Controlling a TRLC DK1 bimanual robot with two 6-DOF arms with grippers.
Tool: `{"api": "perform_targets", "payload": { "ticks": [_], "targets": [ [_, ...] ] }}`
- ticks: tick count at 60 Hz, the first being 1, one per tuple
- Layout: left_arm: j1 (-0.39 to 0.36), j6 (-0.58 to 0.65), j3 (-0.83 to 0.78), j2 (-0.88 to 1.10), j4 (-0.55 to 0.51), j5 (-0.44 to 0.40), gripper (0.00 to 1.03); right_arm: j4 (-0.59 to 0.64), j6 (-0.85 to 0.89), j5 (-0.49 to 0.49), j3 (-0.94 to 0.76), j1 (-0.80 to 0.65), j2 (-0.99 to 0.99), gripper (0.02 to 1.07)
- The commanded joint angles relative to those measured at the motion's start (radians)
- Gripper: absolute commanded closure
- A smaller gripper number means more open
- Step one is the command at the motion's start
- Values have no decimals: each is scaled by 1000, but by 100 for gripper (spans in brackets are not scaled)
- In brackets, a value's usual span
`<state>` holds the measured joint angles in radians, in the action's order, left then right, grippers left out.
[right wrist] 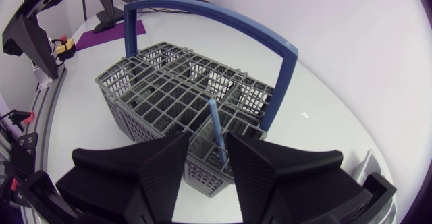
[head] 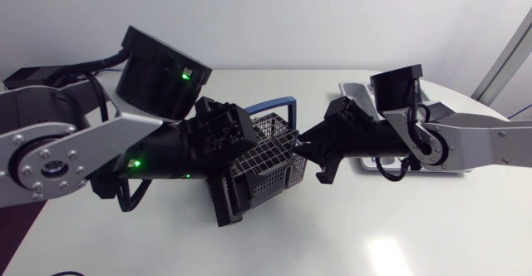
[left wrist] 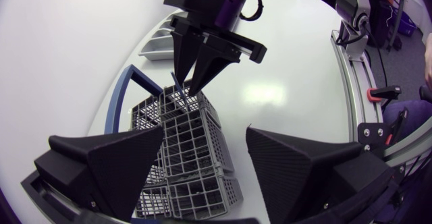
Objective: Unload the cutlery basket into the drawer organizer.
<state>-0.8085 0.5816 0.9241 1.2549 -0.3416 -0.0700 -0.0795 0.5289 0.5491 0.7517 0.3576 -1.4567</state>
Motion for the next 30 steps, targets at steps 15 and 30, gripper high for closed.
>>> {"api": "perform_targets", "payload": {
  "ticks": [15, 30],
  "targets": [
    [-9, 24, -37, -31, -2, -7, 7, -14, 19, -11, 37, 20, -42, 80],
    [-14, 23, -41, -38, -5, -7, 7, -28, 20, -40, 57, 27, -62, 100]
  ]
}}
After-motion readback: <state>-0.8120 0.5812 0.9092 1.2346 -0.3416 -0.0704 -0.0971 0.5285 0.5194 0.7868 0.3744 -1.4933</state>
